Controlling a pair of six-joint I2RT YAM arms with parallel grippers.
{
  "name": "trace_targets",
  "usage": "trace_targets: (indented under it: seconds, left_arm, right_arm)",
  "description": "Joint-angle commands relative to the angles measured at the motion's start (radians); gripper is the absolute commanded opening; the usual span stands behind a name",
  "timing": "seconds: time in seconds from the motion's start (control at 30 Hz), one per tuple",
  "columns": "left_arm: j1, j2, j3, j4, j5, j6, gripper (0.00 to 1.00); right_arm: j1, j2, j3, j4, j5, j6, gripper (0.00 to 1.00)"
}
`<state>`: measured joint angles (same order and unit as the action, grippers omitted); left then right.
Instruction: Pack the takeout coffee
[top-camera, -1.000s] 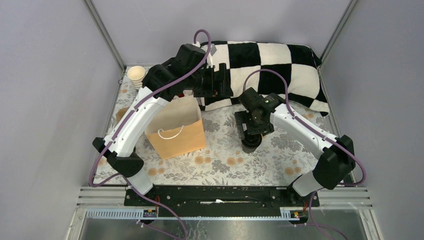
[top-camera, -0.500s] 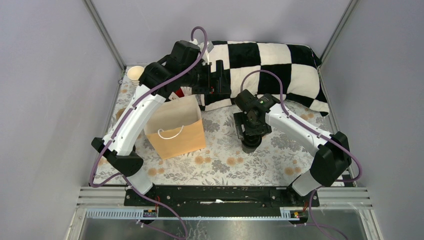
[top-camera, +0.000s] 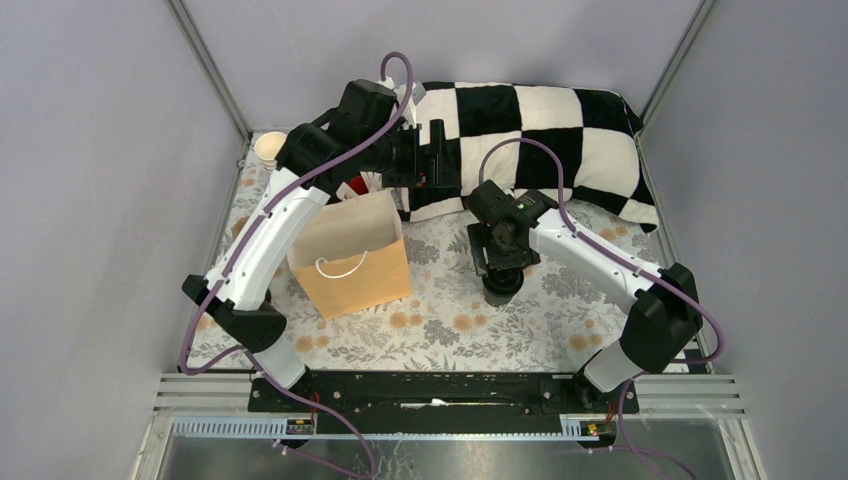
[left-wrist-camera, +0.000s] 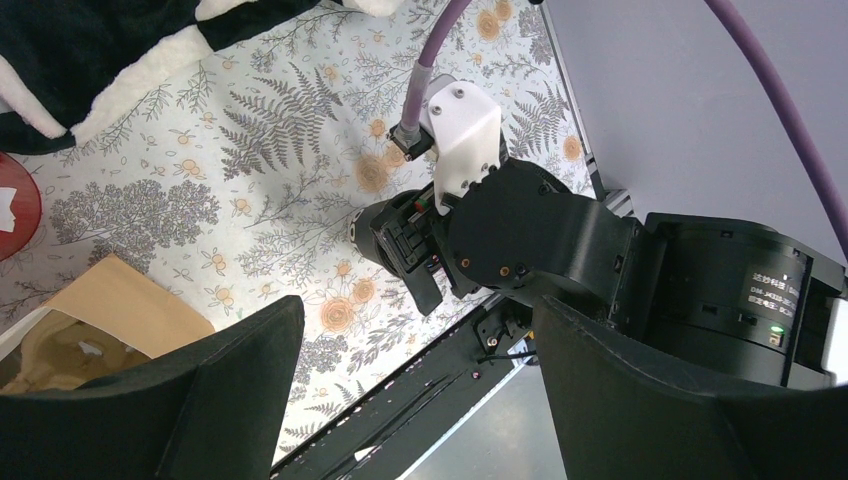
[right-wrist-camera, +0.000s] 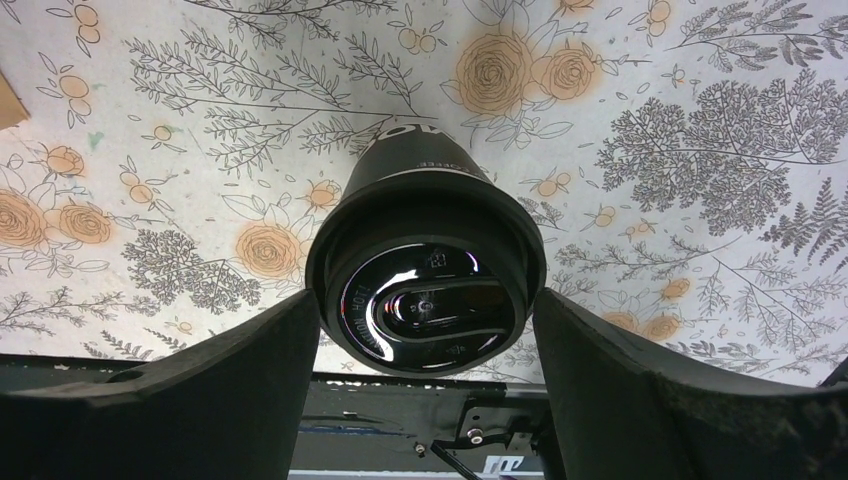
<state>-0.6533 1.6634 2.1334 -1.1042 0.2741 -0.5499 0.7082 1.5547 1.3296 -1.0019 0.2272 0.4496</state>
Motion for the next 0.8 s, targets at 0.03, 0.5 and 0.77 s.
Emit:
trace_targets:
  seconds: [0.03, 0.5, 0.77]
  left_arm:
    - [0.010, -0.029, 0.008, 0.041, 0.026, 0.014, 0.88]
    - [0.036, -0.070, 0.014, 0.022, -0.072, -0.005, 0.88]
    - [0.095, -0.250, 0.008, -0.193, -0.486, -0.053, 0.88]
  right_arm:
    - [0.011, -0.008, -0.033, 0.031, 0.023, 0.015, 0.84]
    - [0.012, -0.012, -0.054, 0.034, 0.038, 0.012, 0.75]
    - [0.013, -0.085, -0.035, 0.059, 0.044, -0.037, 0.68]
